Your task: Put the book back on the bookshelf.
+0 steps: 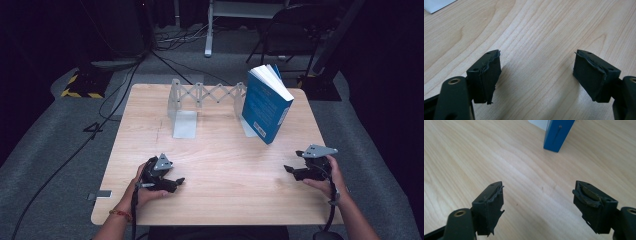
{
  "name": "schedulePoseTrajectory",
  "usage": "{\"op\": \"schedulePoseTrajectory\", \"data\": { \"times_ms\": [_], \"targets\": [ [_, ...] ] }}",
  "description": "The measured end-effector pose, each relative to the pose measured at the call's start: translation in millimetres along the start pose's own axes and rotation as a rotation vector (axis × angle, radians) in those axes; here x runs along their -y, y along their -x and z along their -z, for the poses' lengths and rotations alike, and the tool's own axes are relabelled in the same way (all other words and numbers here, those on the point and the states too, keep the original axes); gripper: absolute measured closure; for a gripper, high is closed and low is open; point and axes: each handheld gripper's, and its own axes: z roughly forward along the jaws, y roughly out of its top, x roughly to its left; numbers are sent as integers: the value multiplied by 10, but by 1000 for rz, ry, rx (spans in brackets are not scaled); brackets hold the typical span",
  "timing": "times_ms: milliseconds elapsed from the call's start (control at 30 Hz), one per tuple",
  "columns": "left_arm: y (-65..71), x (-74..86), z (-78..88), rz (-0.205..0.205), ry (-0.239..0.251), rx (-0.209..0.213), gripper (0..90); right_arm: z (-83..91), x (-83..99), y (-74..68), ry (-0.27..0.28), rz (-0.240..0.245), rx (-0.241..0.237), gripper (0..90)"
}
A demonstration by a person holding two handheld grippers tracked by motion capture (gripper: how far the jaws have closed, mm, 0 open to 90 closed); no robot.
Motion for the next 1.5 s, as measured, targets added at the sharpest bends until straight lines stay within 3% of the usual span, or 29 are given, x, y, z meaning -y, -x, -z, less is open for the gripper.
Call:
{"op": "schedulePoseTrajectory", "data": {
  "times_ms": [167, 433, 533, 633, 1500],
  "targets": [
    [0, 0, -1, 2, 0, 1, 225, 22, 231, -25, 2, -23, -19, 236],
    [0, 0, 0, 1, 0, 0, 224, 69, 554, -27, -6, -104, -19, 222],
    [0, 0, 1, 0, -2, 0, 224, 97, 634, -16, 19, -151, -35, 218],
    [2, 1, 2, 2, -2, -2, 224, 119, 658, -20, 12, -175, -27, 205],
    [-9, 2, 2, 1, -3, -2, 211, 141, 683, -21, 11, -180, -26, 190]
  ]
}}
